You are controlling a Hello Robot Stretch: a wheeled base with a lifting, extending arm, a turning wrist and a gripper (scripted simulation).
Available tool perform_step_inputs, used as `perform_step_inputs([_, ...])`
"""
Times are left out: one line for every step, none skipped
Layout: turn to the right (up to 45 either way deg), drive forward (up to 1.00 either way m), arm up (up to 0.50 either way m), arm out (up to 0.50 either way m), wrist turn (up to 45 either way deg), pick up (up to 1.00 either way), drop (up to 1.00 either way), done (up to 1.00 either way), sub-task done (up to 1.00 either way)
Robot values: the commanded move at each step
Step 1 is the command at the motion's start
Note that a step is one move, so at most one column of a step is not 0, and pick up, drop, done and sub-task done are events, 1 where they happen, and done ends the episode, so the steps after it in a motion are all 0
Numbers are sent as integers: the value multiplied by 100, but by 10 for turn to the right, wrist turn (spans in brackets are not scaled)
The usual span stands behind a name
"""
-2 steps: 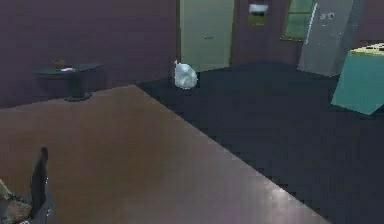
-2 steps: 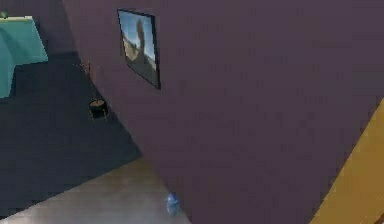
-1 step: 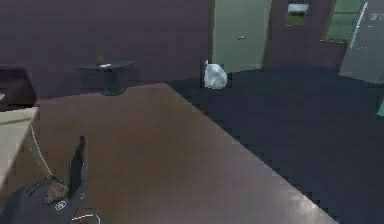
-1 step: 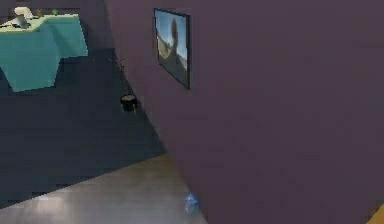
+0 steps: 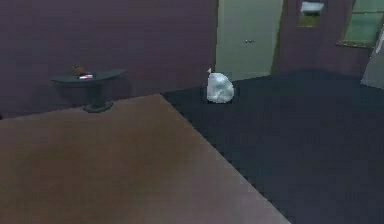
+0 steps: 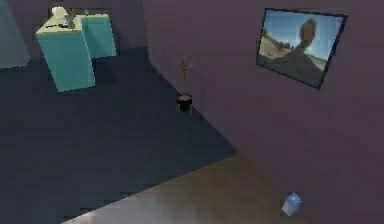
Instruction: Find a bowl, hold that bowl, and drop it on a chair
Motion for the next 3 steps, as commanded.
perform_step_inputs([-270, 0, 0, 0, 0, 0, 0, 0, 0])
perform_step_inputs([0, 80, 0, 0, 0, 0, 0, 0, 0])
perform_step_inputs([-60, 0, 0, 0, 0, 0, 0, 0, 0])
